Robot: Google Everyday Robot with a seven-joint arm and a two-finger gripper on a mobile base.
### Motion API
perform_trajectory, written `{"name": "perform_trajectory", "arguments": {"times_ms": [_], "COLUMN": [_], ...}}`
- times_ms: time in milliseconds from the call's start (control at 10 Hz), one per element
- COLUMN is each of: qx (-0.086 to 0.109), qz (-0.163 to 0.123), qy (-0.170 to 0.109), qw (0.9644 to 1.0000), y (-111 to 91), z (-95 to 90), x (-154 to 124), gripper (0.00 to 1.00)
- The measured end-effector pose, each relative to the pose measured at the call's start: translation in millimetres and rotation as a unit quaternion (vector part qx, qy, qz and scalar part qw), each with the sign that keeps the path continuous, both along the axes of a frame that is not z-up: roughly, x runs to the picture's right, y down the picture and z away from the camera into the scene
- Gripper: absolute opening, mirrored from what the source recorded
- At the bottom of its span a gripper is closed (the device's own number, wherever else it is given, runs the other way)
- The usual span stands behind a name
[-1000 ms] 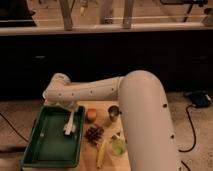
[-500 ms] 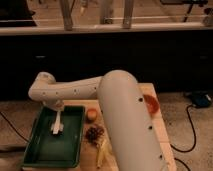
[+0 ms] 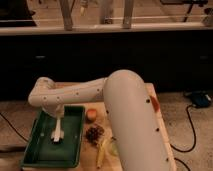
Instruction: Wipe tray with brush
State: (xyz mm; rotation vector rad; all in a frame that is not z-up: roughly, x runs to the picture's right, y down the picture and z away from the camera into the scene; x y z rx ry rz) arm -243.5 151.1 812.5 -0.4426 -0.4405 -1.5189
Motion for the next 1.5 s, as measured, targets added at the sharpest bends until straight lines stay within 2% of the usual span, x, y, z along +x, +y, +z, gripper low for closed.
{"name": "perform_trajectory", "arguments": {"times_ms": [300, 600, 700, 1000, 1100, 1400, 1500], "qx": [0.008, 0.025, 0.029, 0.033, 0.033, 0.028, 0.024], "qz": [0.02, 0.036, 0.039, 0.027, 0.016, -0.008, -0.012], "qy": [0.044, 0.06, 0.06, 0.043, 0.029, -0.005, -0.012], "qw": [0.9988, 0.9973, 0.997, 0.9981, 0.9989, 0.9996, 0.9996], "y": [-12, -33, -39, -47, -47, -33, -26], "z": [7.0, 18.4, 22.2, 30.2, 30.6, 21.4, 17.6], "x": [57, 72, 66, 22, -7, -51, -57], "gripper": [0.04, 0.04, 0.04, 0.04, 0.04, 0.04, 0.04]}}
